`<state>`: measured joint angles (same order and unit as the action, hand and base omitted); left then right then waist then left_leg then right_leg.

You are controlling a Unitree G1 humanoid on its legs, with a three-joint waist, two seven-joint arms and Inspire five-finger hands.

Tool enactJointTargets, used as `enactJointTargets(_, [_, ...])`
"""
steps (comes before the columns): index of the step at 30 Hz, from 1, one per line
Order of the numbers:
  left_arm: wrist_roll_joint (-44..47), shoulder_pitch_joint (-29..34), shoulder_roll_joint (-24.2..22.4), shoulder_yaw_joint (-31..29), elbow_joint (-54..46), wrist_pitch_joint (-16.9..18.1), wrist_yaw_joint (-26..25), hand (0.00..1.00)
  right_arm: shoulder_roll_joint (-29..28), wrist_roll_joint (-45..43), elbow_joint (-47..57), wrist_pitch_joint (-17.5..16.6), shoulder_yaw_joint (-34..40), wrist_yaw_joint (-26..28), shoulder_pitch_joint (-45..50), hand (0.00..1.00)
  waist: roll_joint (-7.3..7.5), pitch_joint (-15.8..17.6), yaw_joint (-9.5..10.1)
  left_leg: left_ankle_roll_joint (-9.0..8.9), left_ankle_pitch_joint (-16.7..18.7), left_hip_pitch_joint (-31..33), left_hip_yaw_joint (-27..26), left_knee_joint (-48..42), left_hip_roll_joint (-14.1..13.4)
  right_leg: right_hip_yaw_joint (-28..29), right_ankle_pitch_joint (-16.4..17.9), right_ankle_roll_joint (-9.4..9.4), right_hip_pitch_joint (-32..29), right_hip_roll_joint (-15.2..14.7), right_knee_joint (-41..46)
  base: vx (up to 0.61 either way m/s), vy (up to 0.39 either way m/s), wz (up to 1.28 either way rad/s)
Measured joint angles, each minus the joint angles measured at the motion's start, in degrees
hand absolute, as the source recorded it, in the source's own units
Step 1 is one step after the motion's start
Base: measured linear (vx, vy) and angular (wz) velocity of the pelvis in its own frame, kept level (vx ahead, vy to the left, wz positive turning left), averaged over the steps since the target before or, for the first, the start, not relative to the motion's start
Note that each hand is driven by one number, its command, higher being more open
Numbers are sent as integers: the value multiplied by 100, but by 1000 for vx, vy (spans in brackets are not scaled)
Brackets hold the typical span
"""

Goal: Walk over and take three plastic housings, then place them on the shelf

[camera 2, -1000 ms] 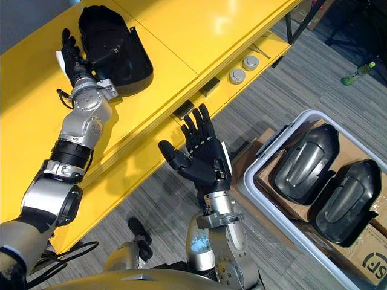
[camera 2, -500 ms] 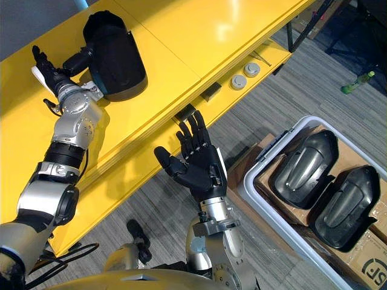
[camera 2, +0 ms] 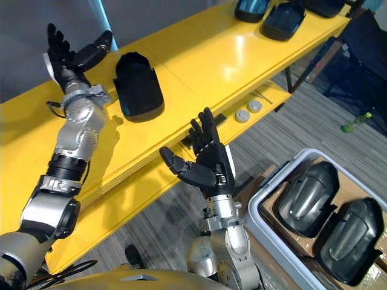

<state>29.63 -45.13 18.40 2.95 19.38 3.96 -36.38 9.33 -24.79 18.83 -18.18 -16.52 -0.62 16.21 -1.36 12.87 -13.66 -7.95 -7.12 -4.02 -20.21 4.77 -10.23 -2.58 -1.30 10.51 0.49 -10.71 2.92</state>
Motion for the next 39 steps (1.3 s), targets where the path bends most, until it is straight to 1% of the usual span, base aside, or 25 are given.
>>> enactJointTargets(2, [423, 357, 65, -212, -534, 314, 367, 100, 44, 24, -365, -1, 448, -210, -311, 100, -46, -78, 166, -2, -6, -66, 47, 2, 6, -58, 11, -19, 105, -10, -5, -40, -10, 15])
enactJointTargets(3, [638, 754, 66, -384, -1178, 489, 617, 100, 154, 23, -532, -2, 750, -317, -536, 100, -102, -153, 250, 8, -22, -65, 128, 3, 23, -135, 17, -27, 165, -30, -13, -26, -10, 23])
enactJointTargets(4, [678, 957, 65, -445, -1466, 547, 736, 100, 218, 27, -590, -2, 842, -363, -630, 100, -124, -185, 260, 10, -33, -59, 176, 5, 30, -189, 22, -34, 196, -39, -14, -23, -15, 34])
enactJointTargets(7, [675, 2108, 13, -616, -2873, 852, 1317, 100, 476, 217, -729, -6, 1317, -536, -1031, 100, -231, -351, 507, 9, -76, -51, 397, 8, 34, -416, 43, -63, 346, -47, -32, -23, -17, 31])
enactJointTargets(8, [672, 2296, -11, -638, -3048, 878, 1433, 100, 504, 263, -736, -6, 1388, -559, -1078, 100, -244, -386, 564, 7, -83, -51, 436, 9, 34, -457, 44, -65, 380, -48, -46, -41, -19, 34])
enactJointTargets(9, [664, 2733, -71, -694, -3391, 884, 1662, 100, 545, 385, -756, -5, 1490, -577, -1158, 100, -259, -476, 636, 4, -96, -46, 535, 15, 36, -562, 45, -67, 475, -49, -108, -27, -12, 28])
enactJointTargets(10, [660, 2966, -111, -743, -3550, 890, 1801, 100, 573, 400, -769, -5, 1500, -570, -1201, 100, -262, -521, 677, 2, -101, -46, 581, 18, 37, -606, 49, -73, 492, -49, -120, -76, -25, 35])
enactJointTargets(11, [650, 3387, -244, -806, -3806, 897, 2085, 100, 612, 403, -776, -4, 1541, -534, -1264, 100, -250, -603, 744, 0, -104, -36, 658, 31, 37, -700, 73, -95, 530, -49, -135, -65, -18, 34])
enactJointTargets(12, [642, 3714, -355, -830, -3959, 898, 2316, 100, 619, 401, -779, 1, 1598, -456, -1314, 100, -226, -649, 842, -19, -112, -29, 740, 33, 38, -814, 105, -140, 620, -49, -203, -76, -20, 33])
enactJointTargets(13, [629, 3852, -397, -838, -4004, 897, 2425, 100, 620, 399, -781, 5, 1621, -418, -1345, 100, -213, -658, 893, -41, -105, -28, 779, 34, 38, -847, 105, -139, 652, -46, -218, -64, -13, 33])
enactJointTargets(15, [594, 4298, -496, -881, -4030, 864, 2781, 100, 622, 390, -840, 51, 1676, -118, -1578, 100, -170, -731, 1028, -11, -145, 81, 937, 35, 48, -999, 119, -125, 658, -48, -229, -77, -10, 34])
enactJointTargets(17, [594, 4522, -516, -897, -4025, 830, 3022, 100, 626, 398, -1017, 139, 1667, 79, -1878, 100, -118, -757, 1072, -20, -201, 161, 1050, 35, 55, -1118, 113, -129, 662, -48, -234, -56, -4, 30])
enactJointTargets(18, [593, 4612, -522, -887, -4017, 806, 3147, 100, 626, 397, -1157, 179, 1631, 164, -2060, 100, -79, -770, 1159, -8, -224, 169, 1079, 35, 57, -1138, 102, -142, 666, -48, -230, -52, -2, 17])
enactJointTargets(19, [593, 4641, -532, -882, -4014, 796, 3201, 100, 626, 398, -1221, 209, 1607, 210, -2138, 100, -59, -783, 1206, -23, -243, 169, 1083, 35, 58, -1140, 99, -144, 667, -48, -229, -34, -3, 9])
enactJointTargets(21, [584, 4731, -614, -883, -4014, 796, 3424, 100, 627, 406, -1456, 385, 1370, 341, -2485, 100, 1, -819, 1291, -26, -262, 173, 1137, 35, 69, -1184, 96, -145, 695, -53, -220, -15, -6, 8])
enactJointTargets(23, [550, 4736, -731, -804, -4012, 796, 3539, 100, 627, 410, -1595, 491, 1150, 416, -2696, 100, 15, -827, 1368, -24, -270, 182, 1171, 35, 72, -1216, 95, -145, 708, -53, -220, -6, -8, 8])
enactJointTargets(25, [498, 4740, -755, -696, -3998, 793, 3641, 100, 619, 407, -1725, 581, 901, 416, -2863, 100, 15, -827, 1379, -22, -290, 217, 1269, 35, 83, -1310, 96, -147, 752, -52, -226, -3, -13, 23])
enactJointTargets(27, [391, 4744, -800, -606, -3998, 791, 3737, 100, 604, 407, -1837, 649, 728, 421, -2945, 100, 10, -828, 1446, 0, -321, 261, 1302, 35, 83, -1366, 96, -147, 751, -47, -245, 1, -14, 16])
enactJointTargets(28, [320, 4758, -879, -547, -3996, 788, 3792, 100, 570, 409, -1927, 711, 616, 407, -2956, 100, 11, -828, 1512, 14, -332, 272, 1315, 35, 84, -1383, 95, -147, 757, -46, -257, 7, -10, 6])
enactJointTargets(29, [297, 4779, -911, -547, -3996, 788, 3801, 100, 528, 408, -1951, 759, 578, 392, -2957, 100, 11, -828, 1515, 14, -333, 278, 1326, 35, 86, -1391, 95, -147, 759, -46, -262, 16, -16, 6])
enactJointTargets(30, [269, 4838, -939, -547, -3982, 779, 3804, 100, 368, 409, -2100, 783, 516, 367, -2962, 100, 9, -829, 1513, 15, -333, 296, 1364, 35, 91, -1412, 95, -147, 759, -43, -275, 12, -12, 6])
enactJointTargets(32, [268, 4863, -946, -525, -3940, 738, 3810, 100, 286, 414, -2270, 822, 438, 259, -2964, 100, 9, -828, 1513, 9, -338, 327, 1387, 35, 91, -1443, 93, -145, 758, -36, -291, 15, -17, 9])
enactJointTargets(33, [265, 4937, -947, -482, -3904, 722, 3810, 100, 215, 414, -2415, 925, 394, 176, -2965, 100, 9, -828, 1514, 7, -341, 351, 1406, 35, 91, -1457, 89, -142, 756, -30, -293, 15, -16, 7])
enactJointTargets(38, [161, 5169, -964, -320, -3735, 715, 3799, 100, 150, 440, -2698, 1123, 329, -57, -2964, 100, -4, -820, 1528, 5, -357, 355, 1420, 35, 94, -1462, 90, -143, 759, -28, -296, 4, -3, 1])
enactJointTargets(39, [160, 5259, -999, -318, -3731, 715, 3790, 100, 147, 621, -2707, 1204, 303, -199, -2961, 100, -8, -818, 1514, 4, -356, 355, 1420, 35, 94, -1463, 91, -145, 759, -28, -297, 0, 0, 0])
